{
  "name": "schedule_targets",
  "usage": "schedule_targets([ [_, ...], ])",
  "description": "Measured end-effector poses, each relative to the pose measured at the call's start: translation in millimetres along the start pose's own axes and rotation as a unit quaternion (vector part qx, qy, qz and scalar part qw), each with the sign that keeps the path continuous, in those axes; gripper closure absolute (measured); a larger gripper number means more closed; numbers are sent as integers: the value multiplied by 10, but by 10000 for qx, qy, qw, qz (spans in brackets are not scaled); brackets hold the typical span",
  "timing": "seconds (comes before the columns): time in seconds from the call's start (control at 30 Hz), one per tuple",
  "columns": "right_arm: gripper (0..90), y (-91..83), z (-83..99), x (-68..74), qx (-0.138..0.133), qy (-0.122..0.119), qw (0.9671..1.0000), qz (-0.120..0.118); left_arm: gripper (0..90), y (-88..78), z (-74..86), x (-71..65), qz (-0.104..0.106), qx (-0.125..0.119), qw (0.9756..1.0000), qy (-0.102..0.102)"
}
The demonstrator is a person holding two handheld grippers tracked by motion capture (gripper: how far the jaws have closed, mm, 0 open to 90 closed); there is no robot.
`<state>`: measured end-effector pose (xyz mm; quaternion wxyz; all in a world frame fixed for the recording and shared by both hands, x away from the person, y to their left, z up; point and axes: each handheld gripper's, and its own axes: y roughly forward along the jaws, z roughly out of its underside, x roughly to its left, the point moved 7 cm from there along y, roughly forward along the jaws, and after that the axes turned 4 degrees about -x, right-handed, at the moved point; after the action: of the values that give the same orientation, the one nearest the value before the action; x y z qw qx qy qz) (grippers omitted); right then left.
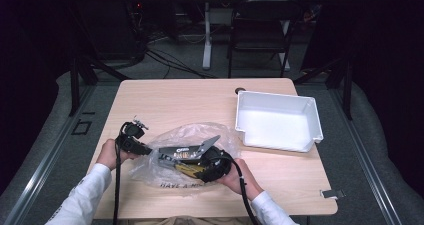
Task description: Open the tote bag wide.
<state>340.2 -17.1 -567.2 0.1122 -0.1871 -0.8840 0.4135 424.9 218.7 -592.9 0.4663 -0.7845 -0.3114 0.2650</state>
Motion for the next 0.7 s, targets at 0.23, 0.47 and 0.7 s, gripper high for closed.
schedule_targets([
  [0.23,900,227,86,48,210,-118,9997,39,797,56,-1,5,-132,76,9999,19],
  [0.47,900,307,174,193,565,-422,9973,-192,867,83,-4,101,-359,89,9993,18],
  [0.7,900,355,238,293,858,-547,9936,-484,852,161,-43,197,-525,138,9985,-100],
])
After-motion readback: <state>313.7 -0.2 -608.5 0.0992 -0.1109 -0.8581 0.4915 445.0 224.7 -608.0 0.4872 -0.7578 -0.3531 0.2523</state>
